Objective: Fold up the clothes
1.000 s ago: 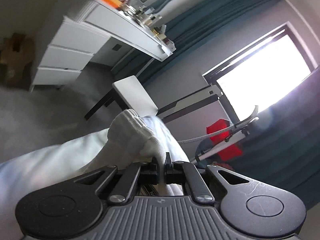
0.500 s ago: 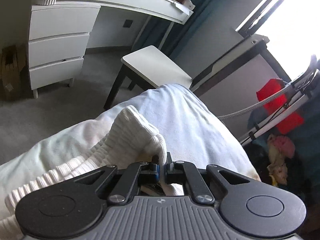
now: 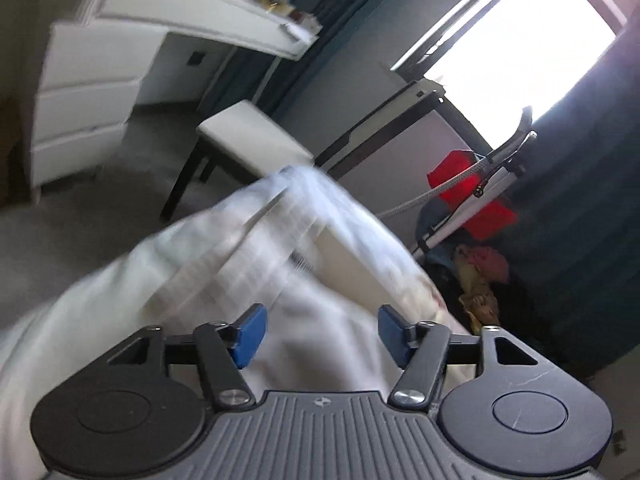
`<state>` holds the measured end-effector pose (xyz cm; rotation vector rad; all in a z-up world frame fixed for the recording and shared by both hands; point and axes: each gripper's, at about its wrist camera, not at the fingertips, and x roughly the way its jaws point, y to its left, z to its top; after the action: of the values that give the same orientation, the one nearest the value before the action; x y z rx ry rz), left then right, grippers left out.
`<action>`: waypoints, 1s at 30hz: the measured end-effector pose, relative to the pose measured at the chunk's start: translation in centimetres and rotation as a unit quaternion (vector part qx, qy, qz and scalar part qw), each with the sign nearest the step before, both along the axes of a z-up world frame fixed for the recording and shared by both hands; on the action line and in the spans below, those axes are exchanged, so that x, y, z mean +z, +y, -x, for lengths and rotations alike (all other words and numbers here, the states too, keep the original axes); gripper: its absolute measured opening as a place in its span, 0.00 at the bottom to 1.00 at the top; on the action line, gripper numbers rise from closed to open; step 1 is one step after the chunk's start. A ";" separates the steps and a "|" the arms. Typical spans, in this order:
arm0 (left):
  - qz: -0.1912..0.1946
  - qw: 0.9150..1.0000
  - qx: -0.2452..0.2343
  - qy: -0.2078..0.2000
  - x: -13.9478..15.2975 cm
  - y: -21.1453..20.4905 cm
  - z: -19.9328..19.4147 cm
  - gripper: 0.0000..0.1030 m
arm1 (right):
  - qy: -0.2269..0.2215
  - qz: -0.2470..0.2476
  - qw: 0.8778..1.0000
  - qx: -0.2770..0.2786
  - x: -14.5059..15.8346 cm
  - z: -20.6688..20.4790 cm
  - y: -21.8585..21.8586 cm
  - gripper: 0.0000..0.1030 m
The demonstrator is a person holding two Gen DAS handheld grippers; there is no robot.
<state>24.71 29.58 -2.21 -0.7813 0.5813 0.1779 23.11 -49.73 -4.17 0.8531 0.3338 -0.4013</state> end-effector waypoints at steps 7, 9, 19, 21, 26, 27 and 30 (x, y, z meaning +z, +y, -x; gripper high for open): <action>0.105 0.993 0.037 0.045 -5.1 0.6 7.7 0.70 | 0.035 -0.191 0.979 0.067 -6.1 4.1 2.8 0.63; 0.146 0.986 0.057 0.048 -7.3 0.8 7.7 0.70 | 0.028 -0.216 0.973 0.079 -7.3 3.1 3.5 0.63; 0.143 0.983 0.115 0.020 -8.3 0.1 -0.3 0.38 | -0.053 -0.165 0.985 -0.014 -9.6 -3.0 2.3 0.50; 0.126 0.984 0.119 0.028 -7.8 0.2 -1.5 0.22 | -0.055 -0.134 0.989 -0.033 -9.4 -3.6 1.0 0.22; 0.102 0.989 0.101 0.030 -4.5 0.9 -1.2 0.10 | -0.078 -0.168 0.981 -0.061 -10.3 -2.3 -1.1 0.16; 0.108 0.989 0.099 0.028 -3.9 1.4 -0.6 0.09 | -0.076 -0.168 0.981 -0.060 -10.0 -2.0 -1.2 0.16; 0.100 0.990 0.094 0.021 -1.9 2.0 1.9 0.09 | -0.084 -0.176 0.979 -0.060 -8.4 -0.2 -1.2 0.14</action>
<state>22.80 31.58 -4.11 -1.0300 0.5698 0.3139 23.30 -50.97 -12.54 1.2505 0.1987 -0.3853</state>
